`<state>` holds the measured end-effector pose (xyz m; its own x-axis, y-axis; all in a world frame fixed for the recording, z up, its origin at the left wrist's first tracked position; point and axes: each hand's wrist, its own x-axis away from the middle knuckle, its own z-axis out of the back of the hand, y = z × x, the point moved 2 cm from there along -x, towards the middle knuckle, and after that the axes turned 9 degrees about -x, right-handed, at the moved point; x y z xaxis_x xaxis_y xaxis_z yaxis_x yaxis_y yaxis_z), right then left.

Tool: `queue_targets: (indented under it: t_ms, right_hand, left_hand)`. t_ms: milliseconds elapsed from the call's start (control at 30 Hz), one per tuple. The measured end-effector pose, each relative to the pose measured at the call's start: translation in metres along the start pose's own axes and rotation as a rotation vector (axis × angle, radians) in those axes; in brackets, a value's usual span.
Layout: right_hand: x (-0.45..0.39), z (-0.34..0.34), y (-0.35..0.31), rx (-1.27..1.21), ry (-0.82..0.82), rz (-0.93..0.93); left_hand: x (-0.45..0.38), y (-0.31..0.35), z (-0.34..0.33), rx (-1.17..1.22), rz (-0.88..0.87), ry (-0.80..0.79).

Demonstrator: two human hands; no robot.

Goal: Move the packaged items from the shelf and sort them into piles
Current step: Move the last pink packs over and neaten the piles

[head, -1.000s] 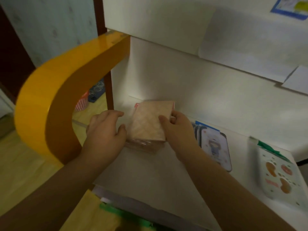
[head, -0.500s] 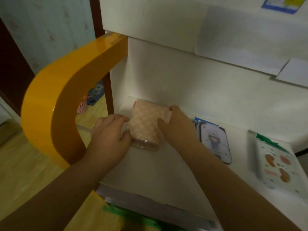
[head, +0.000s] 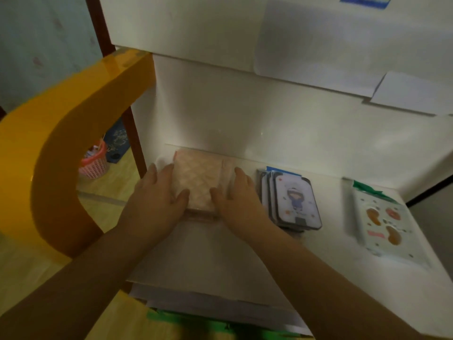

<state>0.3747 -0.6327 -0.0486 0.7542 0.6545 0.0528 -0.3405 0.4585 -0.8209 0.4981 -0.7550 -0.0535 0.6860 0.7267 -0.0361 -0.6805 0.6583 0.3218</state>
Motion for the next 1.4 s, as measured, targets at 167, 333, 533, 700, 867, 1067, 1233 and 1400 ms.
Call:
queue_targets:
  t_ms: [167, 333, 533, 700, 867, 1067, 1233, 1400]
  right_hand:
    - [-0.004, -0.014, 0.004, -0.009, -0.049, -0.027]
    - [-0.010, -0.027, 0.006, 0.029, -0.066, -0.036]
    - [-0.003, -0.019, -0.003, -0.093, -0.105, -0.083]
    - [0.007, -0.019, 0.005, -0.287, -0.041, -0.117]
    - [0.006, -0.014, 0.005, -0.478, -0.073, -0.238]
    - [0.004, 0.002, 0.000, -0.761, -0.028, -0.231]
    - [0.021, 0.000, 0.003, -0.809, 0.114, 0.187]
    - [0.035, -0.003, 0.016, -0.569, 0.115, 0.350]
  left_hand:
    - [-0.011, 0.004, -0.005, 0.007, -0.031, -0.093]
    - [-0.008, 0.025, -0.004, -0.032, -0.090, -0.079]
    - [-0.024, 0.018, 0.000, 0.300, 0.114, -0.115]
    - [-0.035, 0.001, 0.005, 0.600, 0.373, -0.216]
    - [-0.026, 0.018, -0.007, 0.725, 0.397, -0.330]
    - [-0.002, 0.027, 0.002, 0.791, 0.065, -0.128]
    - [0.010, 0.024, 0.013, 0.866, -0.288, 0.002]
    - [0.014, 0.022, -0.002, 0.736, -0.376, 0.036]
